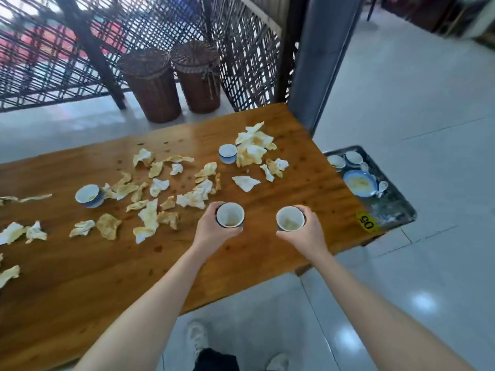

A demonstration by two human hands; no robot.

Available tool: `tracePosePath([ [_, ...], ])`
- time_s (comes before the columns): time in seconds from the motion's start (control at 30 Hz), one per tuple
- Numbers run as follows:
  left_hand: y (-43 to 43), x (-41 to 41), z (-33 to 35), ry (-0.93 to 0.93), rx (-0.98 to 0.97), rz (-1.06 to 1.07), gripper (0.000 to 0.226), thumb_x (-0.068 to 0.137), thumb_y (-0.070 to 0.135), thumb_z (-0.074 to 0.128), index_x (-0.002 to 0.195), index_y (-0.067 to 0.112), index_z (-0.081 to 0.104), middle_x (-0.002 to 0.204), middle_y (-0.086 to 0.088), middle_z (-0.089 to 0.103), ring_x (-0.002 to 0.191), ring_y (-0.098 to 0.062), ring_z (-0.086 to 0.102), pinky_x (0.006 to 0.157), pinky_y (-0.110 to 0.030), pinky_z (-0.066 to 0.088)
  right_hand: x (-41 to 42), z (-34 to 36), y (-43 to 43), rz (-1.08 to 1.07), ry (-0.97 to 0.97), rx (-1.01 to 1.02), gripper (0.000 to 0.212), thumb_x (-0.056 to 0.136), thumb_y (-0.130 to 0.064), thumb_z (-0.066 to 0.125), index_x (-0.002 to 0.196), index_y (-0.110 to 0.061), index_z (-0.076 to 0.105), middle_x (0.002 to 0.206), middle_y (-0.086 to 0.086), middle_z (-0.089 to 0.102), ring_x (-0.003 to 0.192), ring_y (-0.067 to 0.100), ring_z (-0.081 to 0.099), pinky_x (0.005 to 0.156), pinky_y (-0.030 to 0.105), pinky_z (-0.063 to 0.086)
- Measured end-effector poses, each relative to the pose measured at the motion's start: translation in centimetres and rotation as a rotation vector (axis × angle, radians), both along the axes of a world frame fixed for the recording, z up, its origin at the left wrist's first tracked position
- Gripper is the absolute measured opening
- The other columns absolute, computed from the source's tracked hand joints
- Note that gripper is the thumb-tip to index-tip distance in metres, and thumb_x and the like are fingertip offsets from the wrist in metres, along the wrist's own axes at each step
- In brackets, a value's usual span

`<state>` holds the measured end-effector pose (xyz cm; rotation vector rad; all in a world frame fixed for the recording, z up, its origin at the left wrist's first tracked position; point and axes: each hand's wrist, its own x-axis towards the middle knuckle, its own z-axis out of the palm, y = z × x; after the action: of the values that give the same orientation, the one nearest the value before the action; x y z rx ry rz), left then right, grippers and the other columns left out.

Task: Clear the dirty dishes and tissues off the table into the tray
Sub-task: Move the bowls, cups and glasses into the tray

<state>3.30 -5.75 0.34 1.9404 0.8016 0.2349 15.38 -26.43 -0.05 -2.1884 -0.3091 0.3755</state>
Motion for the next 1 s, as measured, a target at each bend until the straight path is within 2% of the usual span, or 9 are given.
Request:
tracePosePath([
  [0.07,-2.5,1.5,0.3,0.000,0.018,-0.031,0.070,0.057,0.032,0.091,0.116,0.029,0.053,0.101,0.018,0.057,0.096,-0.005,0.055,0.067,-0.007,0.039,1.1,0.4,-2.6,-0.026,-0.012,0.014,0.078,0.054,-0.033,0.090,0.117,-0.034,0.044,0.107,-0.012,0.045,0.099,0.007,0.046,0.079,0.022,0.041],
  [0.2,-6.4,4.6,1.0,-0.004,0.044,-0.088,0.072,0.057,0.030,0.091,0.118,0.027,0.052,0.106,0.012,0.058,0.098,-0.008,0.055,0.067,-0.008,0.039,3.0,1.1,-7.3,-0.079,-0.037,0.045,0.075,0.054,-0.030,0.090,0.113,-0.035,0.044,0.106,-0.010,0.048,0.098,0.011,0.049,0.074,0.019,0.039],
  [0.33,-9.6,7.9,1.3,-0.003,0.048,-0.160,0.070,0.060,0.027,0.091,0.117,0.028,0.051,0.106,0.011,0.057,0.099,-0.009,0.053,0.067,-0.007,0.038,4.6,1.4,-11.1,-0.142,-0.044,0.055,0.074,0.056,-0.026,0.090,0.118,-0.025,0.049,0.108,-0.006,0.050,0.098,0.014,0.050,0.077,0.023,0.041],
  [0.47,-12.7,11.5,0.9,-0.004,0.048,-0.241,0.068,0.061,0.026,0.091,0.115,0.028,0.049,0.106,0.010,0.056,0.099,-0.010,0.053,0.068,-0.008,0.039,6.2,1.3,-14.3,-0.233,-0.024,0.066,0.073,0.054,-0.022,0.090,0.115,-0.026,0.050,0.108,-0.006,0.051,0.096,0.013,0.050,0.073,0.018,0.038],
  [0.6,-15.5,15.7,0.3,-0.009,0.015,-0.309,0.067,0.062,0.026,0.090,0.114,0.029,0.048,0.105,0.011,0.055,0.099,-0.011,0.053,0.070,-0.013,0.041,8.5,1.1,-16.8,-0.281,-0.017,0.069,0.072,0.055,-0.020,0.090,0.116,-0.021,0.051,0.108,-0.004,0.053,0.097,0.014,0.052,0.078,0.023,0.042],
  [0.73,-18.2,20.9,-0.5,-0.016,0.021,-0.370,0.068,0.062,0.027,0.090,0.118,0.023,0.051,0.108,0.009,0.056,0.099,-0.010,0.052,0.066,-0.006,0.039,12.3,0.8,-19.0,-0.329,0.016,0.066,0.075,0.054,-0.019,0.090,0.119,-0.021,0.052,0.113,-0.001,0.055,0.102,0.017,0.054,0.086,0.031,0.048],
  [0.87,-20.0,26.4,-1.1,-0.047,-0.020,-0.379,0.063,0.062,0.024,0.090,0.111,0.026,0.051,0.102,0.011,0.056,0.092,-0.009,0.052,0.064,0.001,0.039,17.2,0.7,-21.2,-0.376,0.023,0.044,0.077,0.053,-0.017,0.089,0.120,-0.020,0.052,0.114,-0.002,0.055,0.102,0.016,0.054,0.087,0.030,0.047],
  [1.0,-21.0,31.2,-1.3,-0.015,-0.051,-0.418,0.065,0.061,0.026,0.091,0.113,0.025,0.052,0.104,0.010,0.058,0.095,-0.010,0.055,0.066,-0.006,0.041,22.2,0.9,-23.3,-0.408,0.034,0.020,0.076,0.054,-0.016,0.089,0.120,-0.020,0.052,0.115,-0.001,0.055,0.103,0.017,0.054,0.086,0.030,0.046],
])
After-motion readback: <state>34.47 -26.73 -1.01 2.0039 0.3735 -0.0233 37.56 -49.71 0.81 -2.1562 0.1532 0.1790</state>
